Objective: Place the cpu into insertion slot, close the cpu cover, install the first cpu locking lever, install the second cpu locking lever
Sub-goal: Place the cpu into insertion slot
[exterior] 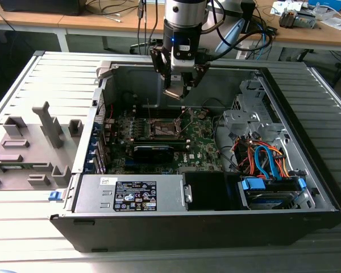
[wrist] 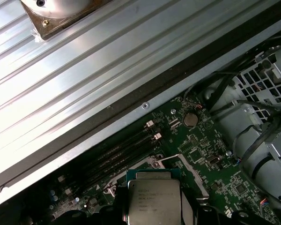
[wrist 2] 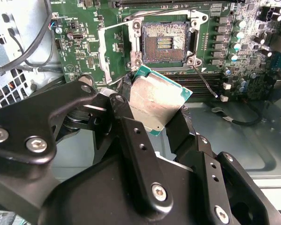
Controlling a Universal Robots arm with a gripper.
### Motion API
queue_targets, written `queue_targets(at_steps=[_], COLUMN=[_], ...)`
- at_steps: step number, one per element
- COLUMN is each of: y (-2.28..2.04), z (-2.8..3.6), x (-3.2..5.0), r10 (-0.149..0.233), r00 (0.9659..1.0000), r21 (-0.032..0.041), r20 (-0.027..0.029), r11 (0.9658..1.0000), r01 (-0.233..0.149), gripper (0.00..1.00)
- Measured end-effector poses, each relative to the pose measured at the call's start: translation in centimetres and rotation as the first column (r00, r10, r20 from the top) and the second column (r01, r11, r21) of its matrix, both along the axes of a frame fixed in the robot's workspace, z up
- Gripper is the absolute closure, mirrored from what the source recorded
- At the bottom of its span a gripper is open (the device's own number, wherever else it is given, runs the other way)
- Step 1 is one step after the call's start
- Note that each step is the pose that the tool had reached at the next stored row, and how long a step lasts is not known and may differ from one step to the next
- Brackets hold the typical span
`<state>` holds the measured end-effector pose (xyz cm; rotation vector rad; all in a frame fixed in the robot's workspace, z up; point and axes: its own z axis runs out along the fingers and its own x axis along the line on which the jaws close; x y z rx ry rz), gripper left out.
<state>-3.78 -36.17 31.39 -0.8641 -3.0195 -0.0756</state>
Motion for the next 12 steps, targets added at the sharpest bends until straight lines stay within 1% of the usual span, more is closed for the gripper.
queue_targets(at_steps=[12], y=[0.0], z=[-0.04], x=[0.0], r10=[-0.025], r00=[0.9997], r21=[-0.0005], r20=[0.0], r11=[0.9997], r01=[0.025], gripper=[0.45])
